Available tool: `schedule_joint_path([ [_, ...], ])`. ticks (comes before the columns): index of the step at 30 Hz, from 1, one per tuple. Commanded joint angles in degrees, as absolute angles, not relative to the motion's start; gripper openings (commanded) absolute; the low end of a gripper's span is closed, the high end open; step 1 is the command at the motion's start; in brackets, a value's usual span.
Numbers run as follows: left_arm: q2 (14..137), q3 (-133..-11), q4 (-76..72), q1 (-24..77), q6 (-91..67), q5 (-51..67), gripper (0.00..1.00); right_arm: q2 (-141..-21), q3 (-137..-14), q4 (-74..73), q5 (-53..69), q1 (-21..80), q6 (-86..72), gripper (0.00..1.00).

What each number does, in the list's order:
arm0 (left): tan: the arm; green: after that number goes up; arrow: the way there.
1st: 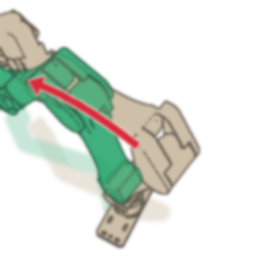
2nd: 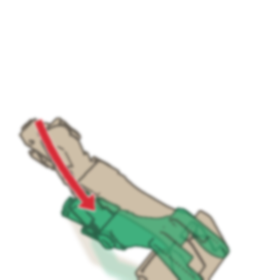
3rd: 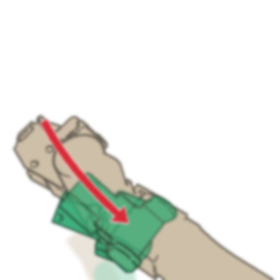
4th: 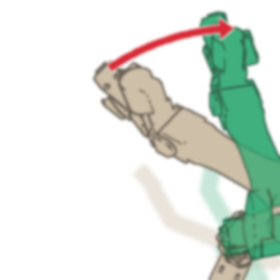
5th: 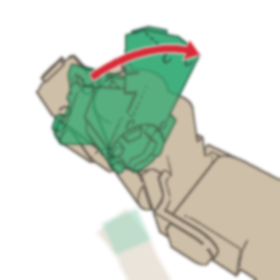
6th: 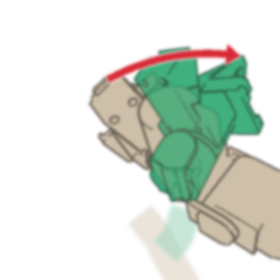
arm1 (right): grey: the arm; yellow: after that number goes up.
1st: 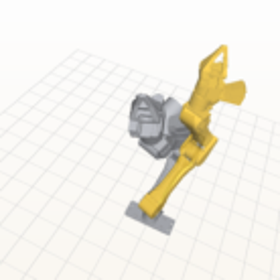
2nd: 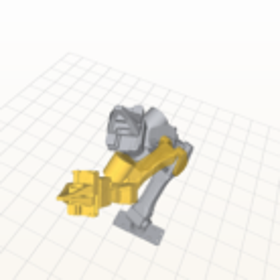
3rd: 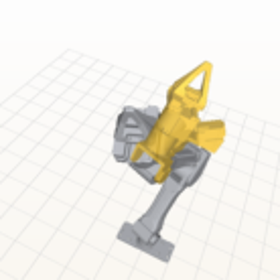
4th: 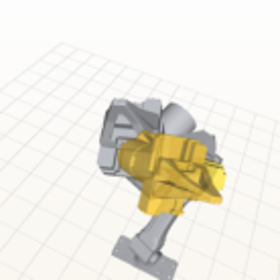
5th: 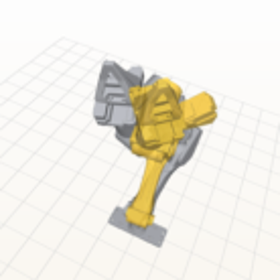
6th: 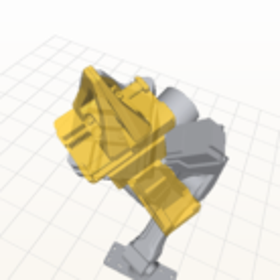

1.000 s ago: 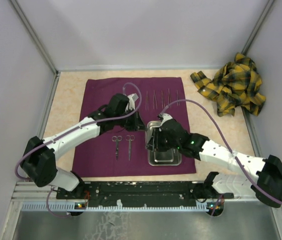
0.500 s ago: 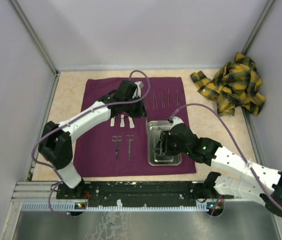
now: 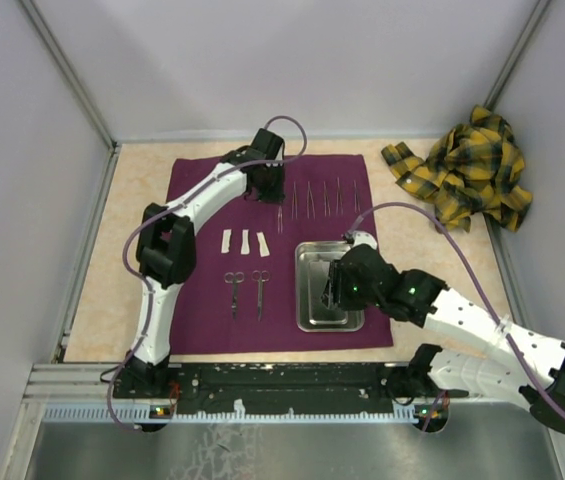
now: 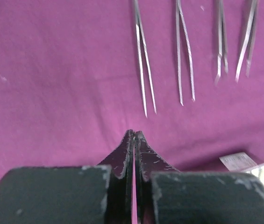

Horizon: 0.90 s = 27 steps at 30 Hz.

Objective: Open and lay out the surgical kit
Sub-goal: Place the medical item in the surgical kit.

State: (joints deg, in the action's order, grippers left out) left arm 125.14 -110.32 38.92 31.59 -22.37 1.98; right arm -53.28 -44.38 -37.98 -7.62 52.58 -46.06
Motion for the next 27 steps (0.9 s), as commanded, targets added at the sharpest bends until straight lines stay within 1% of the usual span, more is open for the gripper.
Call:
schedule_joint_path([
  [1,130.8,-118.0,42.0,30.6,-19.8,-1.3,0.00,-51.3,-46.5,-41.2,-10.7,51.6,-45.4,0.45],
  [6,138.5,-128.6,44.0,28.8,-18.4,-1.0,0.00,-50.2,-45.7,-41.9,-10.8,50.4,-45.2,0.46],
  [10,141.9,-133.3,44.1,27.7,-17.6,-0.8,0.00,-50.2,-44.7,-41.1,-10.3,49.5,-44.9,0.46],
  [21,144.5,-134.7,40.5,25.9,-17.0,0.7,0.01,-51.5,-42.4,-37.5,-5.4,44.0,-42.4,0.47],
  [27,146.4,-136.5,40.3,25.9,-17.1,2.4,0.02,-52.0,-41.6,-36.6,-4.1,42.8,-41.9,0.47],
])
